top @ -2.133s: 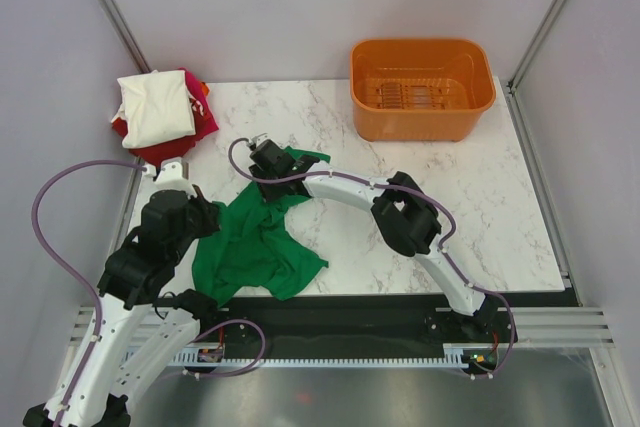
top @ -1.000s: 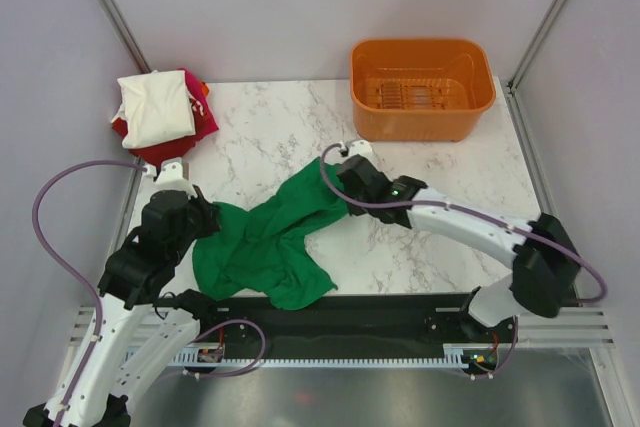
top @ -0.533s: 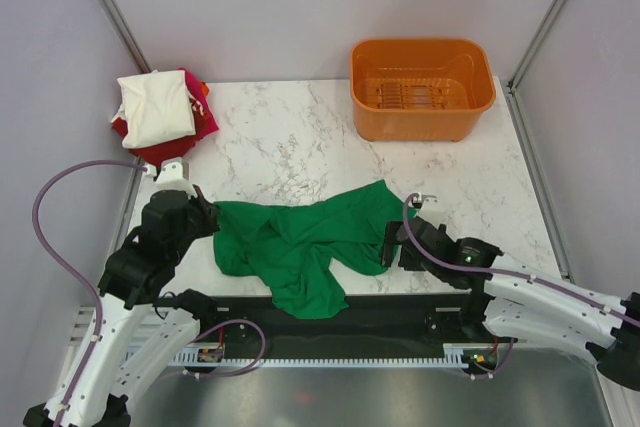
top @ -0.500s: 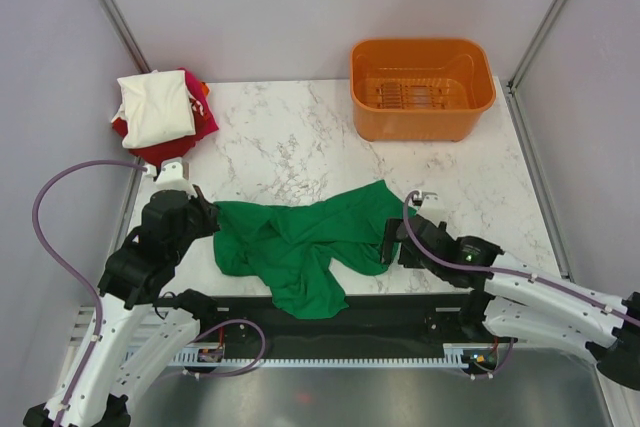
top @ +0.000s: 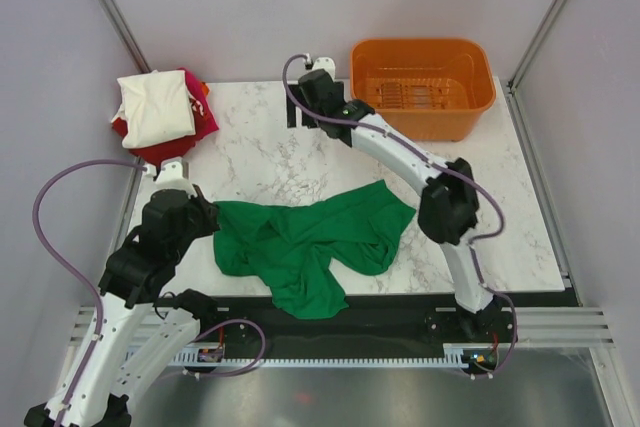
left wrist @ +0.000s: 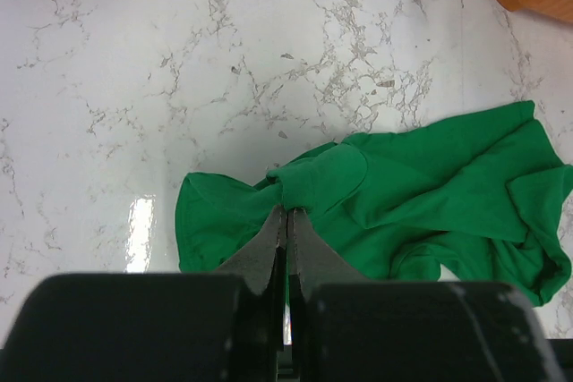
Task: Fold and stack the t-shirts
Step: Flatten the tshirt out
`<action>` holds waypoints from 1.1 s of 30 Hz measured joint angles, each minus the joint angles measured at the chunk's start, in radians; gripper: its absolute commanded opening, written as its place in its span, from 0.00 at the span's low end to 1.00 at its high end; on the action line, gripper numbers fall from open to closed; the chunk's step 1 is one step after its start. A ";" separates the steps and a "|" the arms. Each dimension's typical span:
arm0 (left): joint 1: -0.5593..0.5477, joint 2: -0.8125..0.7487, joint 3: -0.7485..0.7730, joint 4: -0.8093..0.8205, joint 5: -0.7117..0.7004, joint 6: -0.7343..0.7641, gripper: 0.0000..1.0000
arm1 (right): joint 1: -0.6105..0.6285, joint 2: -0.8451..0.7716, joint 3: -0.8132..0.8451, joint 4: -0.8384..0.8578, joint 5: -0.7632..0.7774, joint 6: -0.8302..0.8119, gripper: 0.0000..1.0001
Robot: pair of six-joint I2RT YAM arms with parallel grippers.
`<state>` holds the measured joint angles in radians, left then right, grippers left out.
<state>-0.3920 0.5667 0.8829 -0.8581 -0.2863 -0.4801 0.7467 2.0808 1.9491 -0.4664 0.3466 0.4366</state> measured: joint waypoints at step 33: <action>0.000 -0.003 -0.006 0.000 -0.012 0.000 0.02 | -0.517 0.131 -0.056 -0.032 -0.228 -0.199 0.95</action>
<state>-0.3920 0.5636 0.8768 -0.8581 -0.2985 -0.4805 0.2302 2.2120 1.8935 -0.4984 0.1188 0.2375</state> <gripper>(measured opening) 0.028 0.971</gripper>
